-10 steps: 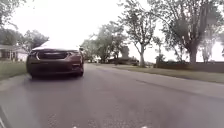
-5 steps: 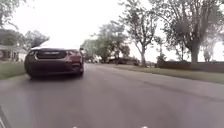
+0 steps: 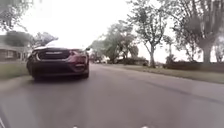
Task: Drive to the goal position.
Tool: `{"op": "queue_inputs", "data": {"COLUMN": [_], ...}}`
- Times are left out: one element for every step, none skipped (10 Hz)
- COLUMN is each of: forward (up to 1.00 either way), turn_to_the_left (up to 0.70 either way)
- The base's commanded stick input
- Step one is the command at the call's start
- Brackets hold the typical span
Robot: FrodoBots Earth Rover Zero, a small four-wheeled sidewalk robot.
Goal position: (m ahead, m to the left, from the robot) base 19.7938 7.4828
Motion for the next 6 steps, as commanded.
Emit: {"op": "queue_inputs", "data": {"forward": [0.7, 0.7, 0.7, 0.7, 0.7, 0.7], "turn_to_the_left": [0.0, 0.0, 0.0, 0.0, 0.0, 0.0]}}
